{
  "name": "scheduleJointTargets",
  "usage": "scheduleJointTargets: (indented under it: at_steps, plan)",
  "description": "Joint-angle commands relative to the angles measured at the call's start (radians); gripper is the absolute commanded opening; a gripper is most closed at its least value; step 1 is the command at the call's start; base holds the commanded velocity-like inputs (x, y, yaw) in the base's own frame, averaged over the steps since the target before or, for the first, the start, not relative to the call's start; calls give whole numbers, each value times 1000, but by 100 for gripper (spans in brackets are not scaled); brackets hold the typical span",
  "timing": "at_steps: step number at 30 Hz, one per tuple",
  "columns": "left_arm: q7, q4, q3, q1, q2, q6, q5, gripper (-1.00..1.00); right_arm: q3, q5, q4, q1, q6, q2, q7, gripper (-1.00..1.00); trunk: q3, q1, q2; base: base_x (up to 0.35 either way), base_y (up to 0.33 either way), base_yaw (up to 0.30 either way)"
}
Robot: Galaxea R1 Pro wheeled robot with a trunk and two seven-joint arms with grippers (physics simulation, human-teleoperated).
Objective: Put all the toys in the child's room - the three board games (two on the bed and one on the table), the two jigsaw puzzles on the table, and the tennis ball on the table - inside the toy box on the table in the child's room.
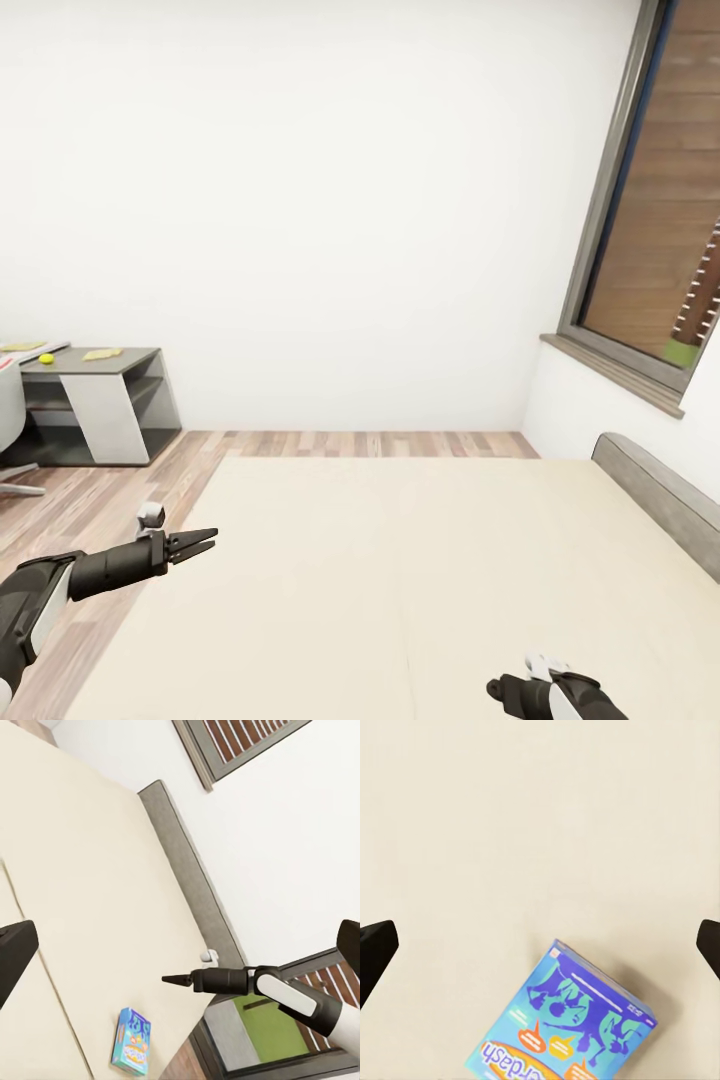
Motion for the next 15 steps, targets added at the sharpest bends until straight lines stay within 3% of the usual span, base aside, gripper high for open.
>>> scheduleJointTargets:
  at_steps: [1, 15]
  plan:
    - [-3, 0, 0, -1, 0, 11, 1, 100, 4, 0, -1, -1, 4, -1, 1, 100, -3, 0, -1, 0, 0, 0]
    - [-4, 0, 0, -1, 0, 10, 1, 100, 17, 2, 23, -3, -27, 1, -1, 100, -26, 0, -1, 0, 0, 0]
